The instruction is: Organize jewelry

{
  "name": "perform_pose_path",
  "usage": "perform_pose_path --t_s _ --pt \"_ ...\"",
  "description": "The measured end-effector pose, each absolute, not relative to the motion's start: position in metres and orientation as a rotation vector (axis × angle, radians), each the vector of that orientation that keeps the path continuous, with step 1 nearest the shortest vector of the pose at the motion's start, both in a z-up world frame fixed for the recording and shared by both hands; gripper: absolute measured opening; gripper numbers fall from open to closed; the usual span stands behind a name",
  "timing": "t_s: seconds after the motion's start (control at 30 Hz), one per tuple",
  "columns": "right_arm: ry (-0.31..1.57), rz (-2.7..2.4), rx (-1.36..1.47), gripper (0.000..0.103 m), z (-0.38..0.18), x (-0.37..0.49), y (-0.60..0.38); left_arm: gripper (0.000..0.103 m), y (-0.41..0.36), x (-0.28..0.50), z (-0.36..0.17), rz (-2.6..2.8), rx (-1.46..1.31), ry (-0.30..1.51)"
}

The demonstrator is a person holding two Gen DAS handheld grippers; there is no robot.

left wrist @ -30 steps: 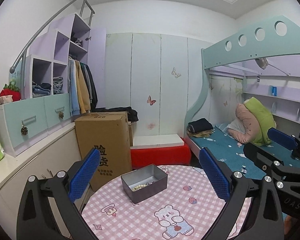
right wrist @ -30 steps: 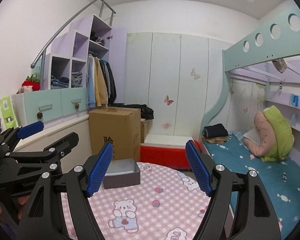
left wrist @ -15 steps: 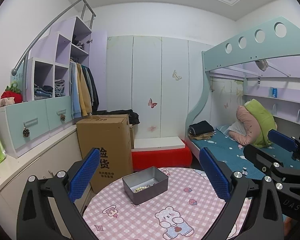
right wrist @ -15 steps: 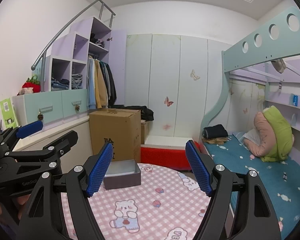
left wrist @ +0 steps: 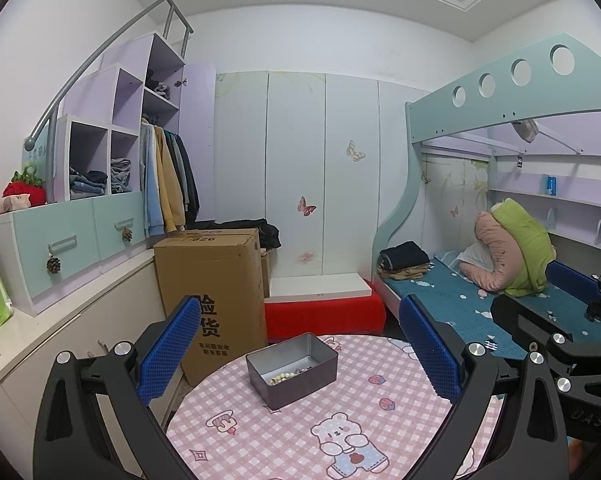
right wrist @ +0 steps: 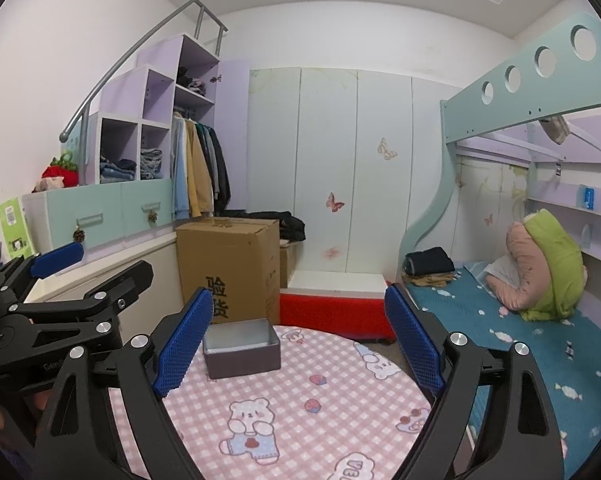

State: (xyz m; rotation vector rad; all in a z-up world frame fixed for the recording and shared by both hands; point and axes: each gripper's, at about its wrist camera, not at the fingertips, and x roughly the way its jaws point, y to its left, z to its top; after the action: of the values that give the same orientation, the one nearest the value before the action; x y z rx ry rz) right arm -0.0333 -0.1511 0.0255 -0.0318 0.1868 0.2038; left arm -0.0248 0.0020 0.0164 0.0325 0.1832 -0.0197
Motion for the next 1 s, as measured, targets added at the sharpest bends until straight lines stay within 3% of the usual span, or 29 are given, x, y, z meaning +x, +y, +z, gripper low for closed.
perform_pose_path --t_s 1.0 --pt "0.184 0.189 -0.025 0.088 0.0217 -0.0327 -0.1503 0.096 0.0017 -0.0238 0.0162 -0.019 0.035 0.186"
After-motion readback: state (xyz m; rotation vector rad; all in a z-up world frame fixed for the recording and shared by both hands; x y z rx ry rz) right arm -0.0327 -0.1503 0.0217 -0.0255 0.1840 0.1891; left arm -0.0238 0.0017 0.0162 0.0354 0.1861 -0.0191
